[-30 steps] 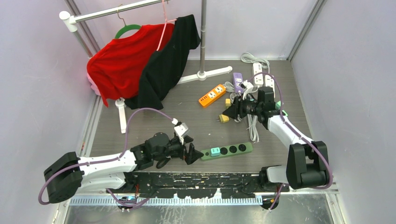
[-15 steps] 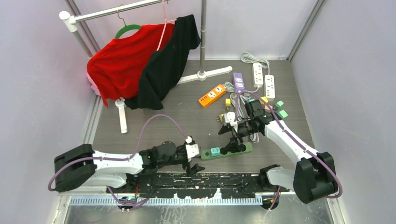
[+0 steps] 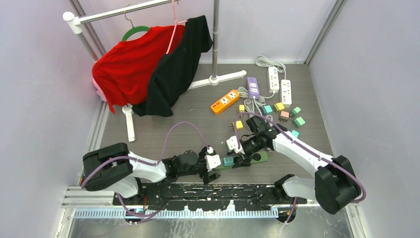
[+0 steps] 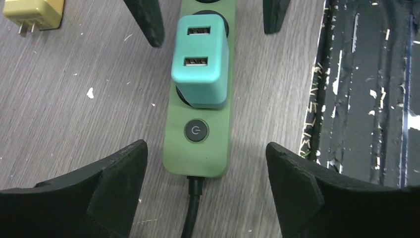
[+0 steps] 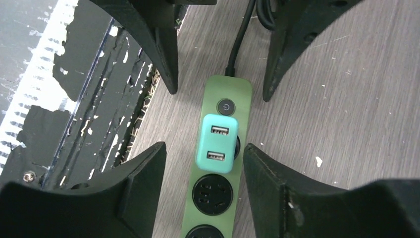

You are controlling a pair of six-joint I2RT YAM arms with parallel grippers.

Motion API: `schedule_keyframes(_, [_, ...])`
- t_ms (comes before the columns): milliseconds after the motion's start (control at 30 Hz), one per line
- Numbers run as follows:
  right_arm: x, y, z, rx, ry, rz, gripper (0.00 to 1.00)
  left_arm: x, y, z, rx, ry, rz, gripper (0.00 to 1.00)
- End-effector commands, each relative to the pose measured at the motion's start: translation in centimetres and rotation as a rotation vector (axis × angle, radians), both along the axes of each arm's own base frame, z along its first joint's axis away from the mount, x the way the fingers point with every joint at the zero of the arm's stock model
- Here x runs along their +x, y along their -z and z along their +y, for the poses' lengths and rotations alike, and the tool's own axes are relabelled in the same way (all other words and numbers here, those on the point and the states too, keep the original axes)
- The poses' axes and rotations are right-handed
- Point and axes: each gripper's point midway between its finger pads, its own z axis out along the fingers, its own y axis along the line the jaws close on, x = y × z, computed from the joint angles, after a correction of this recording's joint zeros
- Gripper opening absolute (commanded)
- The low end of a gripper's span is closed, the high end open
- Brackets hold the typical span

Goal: Pull the plug off the socket
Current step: Remove the plug from the socket.

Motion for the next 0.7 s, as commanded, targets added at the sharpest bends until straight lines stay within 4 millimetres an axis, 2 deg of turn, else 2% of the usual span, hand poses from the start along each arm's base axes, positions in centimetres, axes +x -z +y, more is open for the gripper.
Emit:
schedule_keyframes(0, [0.8, 0.8, 0.8, -0.018, -0.019, -0.056, 0.62, 1.7, -3.3, -2.1, -0.127, -0.049, -0.058, 0.84])
schedule_keyframes(233, [1.1, 1.4, 1.4, -0.042, -0.005, -0.057, 0.53, 1.7, -2.7, -2.4, -0.125, -0.051, -0.038, 0.73])
schedule_keyframes(333, [1.1, 1.4, 1.5, -0.039, -0.001, -0.051, 0.49, 1.5, -2.3, -2.6, -0.119, -0.043, -0.029, 0.64])
schedule_keyframes(533, [1.2, 1.5, 1.6, -0.043, 0.007, -0.043, 0.39, 1.5, -1.8, -3.0, -0.125, -0.042, -0.013, 0.61])
schedule_keyframes(667, [1.3, 1.3, 1.7, -0.044, 0.015, -0.039, 0.31, 1.4, -1.6, -3.1, -0.130, -0.040, -0.005, 0.44])
